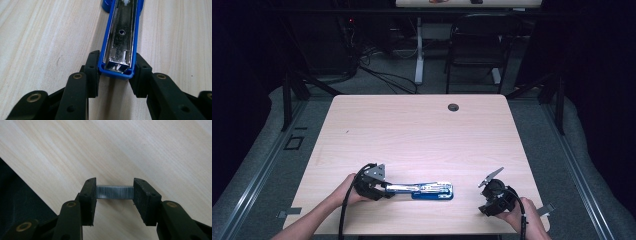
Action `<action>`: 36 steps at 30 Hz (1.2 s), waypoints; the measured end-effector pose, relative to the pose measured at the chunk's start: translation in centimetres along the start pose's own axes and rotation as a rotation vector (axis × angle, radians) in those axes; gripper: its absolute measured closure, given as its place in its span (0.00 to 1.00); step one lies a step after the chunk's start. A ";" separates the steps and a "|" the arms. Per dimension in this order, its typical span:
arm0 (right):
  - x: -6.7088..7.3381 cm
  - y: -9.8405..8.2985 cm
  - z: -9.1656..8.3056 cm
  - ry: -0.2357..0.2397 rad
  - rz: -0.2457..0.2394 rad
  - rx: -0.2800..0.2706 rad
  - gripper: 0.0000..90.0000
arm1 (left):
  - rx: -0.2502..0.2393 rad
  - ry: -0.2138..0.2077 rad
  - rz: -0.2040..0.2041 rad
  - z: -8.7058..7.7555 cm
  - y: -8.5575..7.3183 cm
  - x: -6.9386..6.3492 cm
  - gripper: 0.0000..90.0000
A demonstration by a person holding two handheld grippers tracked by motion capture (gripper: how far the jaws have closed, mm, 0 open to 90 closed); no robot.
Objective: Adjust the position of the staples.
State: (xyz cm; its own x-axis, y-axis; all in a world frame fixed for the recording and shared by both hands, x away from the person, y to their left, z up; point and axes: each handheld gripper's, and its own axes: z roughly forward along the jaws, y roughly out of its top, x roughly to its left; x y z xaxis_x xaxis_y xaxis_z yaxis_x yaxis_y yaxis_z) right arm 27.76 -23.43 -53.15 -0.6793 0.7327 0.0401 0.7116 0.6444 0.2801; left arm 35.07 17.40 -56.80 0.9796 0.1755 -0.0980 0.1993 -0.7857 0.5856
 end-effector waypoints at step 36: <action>-1.5 5.5 3.0 -0.005 -0.111 0.011 0.47 | -0.012 0.004 0.003 0.1 0.0 0.0 0.72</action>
State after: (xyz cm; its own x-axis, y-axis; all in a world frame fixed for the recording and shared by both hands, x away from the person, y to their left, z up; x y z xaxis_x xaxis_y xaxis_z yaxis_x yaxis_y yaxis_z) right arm 33.29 -20.32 -54.55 -0.7528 0.6582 0.0044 0.6343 0.7237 0.2719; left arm 35.09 17.36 -56.90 0.9800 0.1758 -0.0929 0.1962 -0.7788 0.5958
